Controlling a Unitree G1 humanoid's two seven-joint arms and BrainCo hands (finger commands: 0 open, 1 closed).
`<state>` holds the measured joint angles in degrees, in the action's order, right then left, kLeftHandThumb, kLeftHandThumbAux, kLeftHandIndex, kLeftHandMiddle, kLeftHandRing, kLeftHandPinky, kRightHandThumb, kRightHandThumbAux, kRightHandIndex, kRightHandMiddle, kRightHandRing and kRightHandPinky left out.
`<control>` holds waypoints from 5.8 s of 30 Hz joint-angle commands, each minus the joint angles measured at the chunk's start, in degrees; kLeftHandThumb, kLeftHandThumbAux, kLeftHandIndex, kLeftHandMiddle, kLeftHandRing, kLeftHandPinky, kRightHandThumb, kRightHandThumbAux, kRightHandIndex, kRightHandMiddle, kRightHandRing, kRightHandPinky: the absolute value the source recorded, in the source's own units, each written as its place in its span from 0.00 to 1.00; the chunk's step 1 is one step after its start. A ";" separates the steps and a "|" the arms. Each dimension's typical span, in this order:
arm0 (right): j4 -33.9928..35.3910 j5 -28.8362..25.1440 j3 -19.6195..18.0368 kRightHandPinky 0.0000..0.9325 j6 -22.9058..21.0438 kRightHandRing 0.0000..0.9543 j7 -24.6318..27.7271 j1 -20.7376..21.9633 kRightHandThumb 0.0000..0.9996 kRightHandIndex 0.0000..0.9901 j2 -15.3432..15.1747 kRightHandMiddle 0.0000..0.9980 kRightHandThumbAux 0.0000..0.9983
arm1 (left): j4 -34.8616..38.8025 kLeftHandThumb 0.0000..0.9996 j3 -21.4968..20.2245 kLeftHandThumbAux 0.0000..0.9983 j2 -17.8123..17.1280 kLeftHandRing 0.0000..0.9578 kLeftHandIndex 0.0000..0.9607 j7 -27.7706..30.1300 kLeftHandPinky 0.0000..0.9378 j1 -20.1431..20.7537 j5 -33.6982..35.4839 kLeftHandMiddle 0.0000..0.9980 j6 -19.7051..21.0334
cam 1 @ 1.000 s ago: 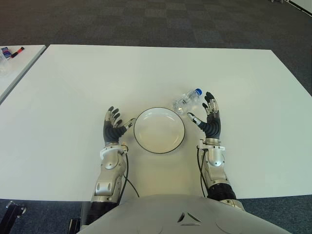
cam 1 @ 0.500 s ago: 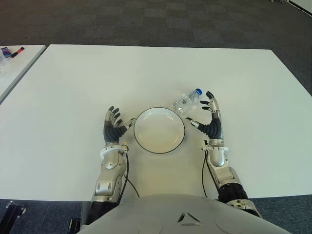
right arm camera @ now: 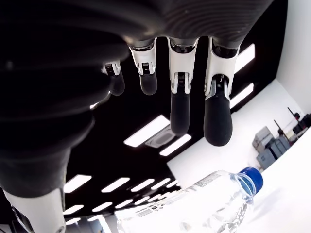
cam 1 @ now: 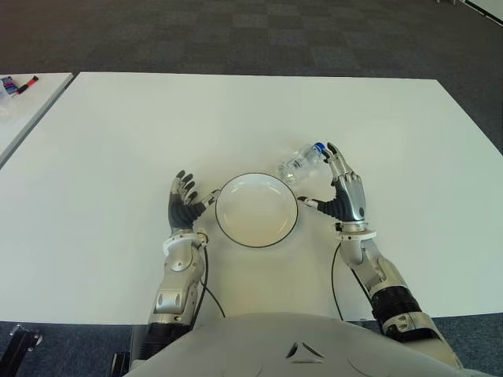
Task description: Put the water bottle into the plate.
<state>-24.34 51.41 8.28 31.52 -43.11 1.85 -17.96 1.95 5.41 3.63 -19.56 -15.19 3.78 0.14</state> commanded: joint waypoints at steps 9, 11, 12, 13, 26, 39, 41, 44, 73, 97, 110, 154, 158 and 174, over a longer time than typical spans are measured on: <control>2.46 -6.02 0.36 0.62 0.44 0.17 4.91 1.25 0.19 0.00 -4.33 0.00 0.69 | -1.65 0.00 0.07 0.96 3.95 0.14 0.11 -0.33 0.17 0.31 -0.34 0.15 0.17; 3.87 -8.19 -0.02 0.63 1.00 0.17 7.43 1.78 0.20 0.00 -5.20 0.00 0.69 | -1.89 0.00 0.08 0.96 3.93 0.14 0.12 -0.28 0.17 0.47 -0.39 0.15 0.00; 4.61 -9.32 -0.20 0.66 1.30 0.19 8.74 2.14 0.21 0.00 -5.57 0.01 0.69 | -2.03 0.00 0.11 0.96 3.90 0.14 0.11 -0.26 0.17 0.57 -0.44 0.15 -0.09; 5.18 -10.18 -0.31 0.66 1.47 0.19 9.73 2.36 0.21 0.00 -5.84 0.01 0.69 | -2.13 0.00 0.12 0.96 3.89 0.14 0.11 -0.24 0.17 0.63 -0.47 0.15 -0.16; 8.25 -13.05 -1.28 0.58 2.92 0.21 14.95 5.05 0.20 0.00 -9.31 0.03 0.69 | -2.92 0.00 0.04 0.96 4.30 0.14 0.10 -0.21 0.17 1.28 -0.03 0.15 -0.09; 7.25 -13.16 -1.08 0.31 4.01 0.15 18.68 8.40 0.30 0.00 -12.74 0.02 0.67 | -4.34 0.00 0.06 0.96 4.24 0.14 0.09 -0.14 0.16 2.00 -0.14 0.14 -1.11; 7.20 -12.51 -0.93 0.28 3.91 0.14 18.94 8.88 0.29 0.00 -13.22 0.02 0.67 | -4.43 0.00 0.05 0.96 4.18 0.14 0.09 -0.16 0.16 2.04 -0.19 0.14 -1.18; 6.94 -10.83 -0.50 0.23 3.70 0.12 18.32 10.08 0.27 0.00 -13.61 0.02 0.66 | -4.73 0.00 -0.04 0.96 4.11 0.13 0.08 -0.21 0.16 2.40 -0.25 0.14 -1.04; 6.44 -7.11 6.05 0.31 -7.39 0.08 33.03 25.74 0.43 0.00 -12.91 0.00 0.65 | -10.91 0.00 0.59 0.93 5.26 0.12 0.09 -1.04 0.14 5.54 -0.96 0.14 -5.67; 12.94 -6.90 6.10 0.19 -8.36 0.06 40.52 22.75 0.56 0.00 -17.07 0.01 0.63 | -9.70 0.00 1.47 0.94 5.59 0.13 0.09 -1.33 0.16 4.54 -0.65 0.14 -5.97; 6.80 -8.01 6.48 0.15 1.82 0.06 40.75 23.43 0.58 0.00 -23.90 0.02 0.61 | -9.13 0.00 2.08 0.96 5.53 0.13 0.09 -1.93 0.16 4.20 -0.68 0.14 -6.07; 8.29 -7.97 5.91 0.22 -12.75 0.07 40.13 16.46 0.55 0.00 -16.88 0.00 0.63 | -9.70 0.00 1.28 0.97 4.36 0.14 0.08 -0.80 0.16 6.45 1.14 0.15 -5.55; 8.29 -8.36 5.63 0.24 -13.63 0.07 39.47 15.18 0.55 0.00 -16.94 0.00 0.63 | -9.39 0.00 1.41 0.97 4.45 0.14 0.08 -0.74 0.17 6.25 1.19 0.16 -5.79; 11.17 -7.85 4.97 0.36 -16.82 0.09 39.40 12.78 0.50 0.00 -17.70 0.00 0.65 | -6.14 0.00 1.24 0.98 4.41 0.14 0.10 -1.58 0.17 4.53 0.90 0.15 -3.94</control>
<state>-13.65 43.04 13.07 15.25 -3.53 15.63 -35.50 -4.80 6.87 3.54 -20.75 -10.20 4.59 -5.23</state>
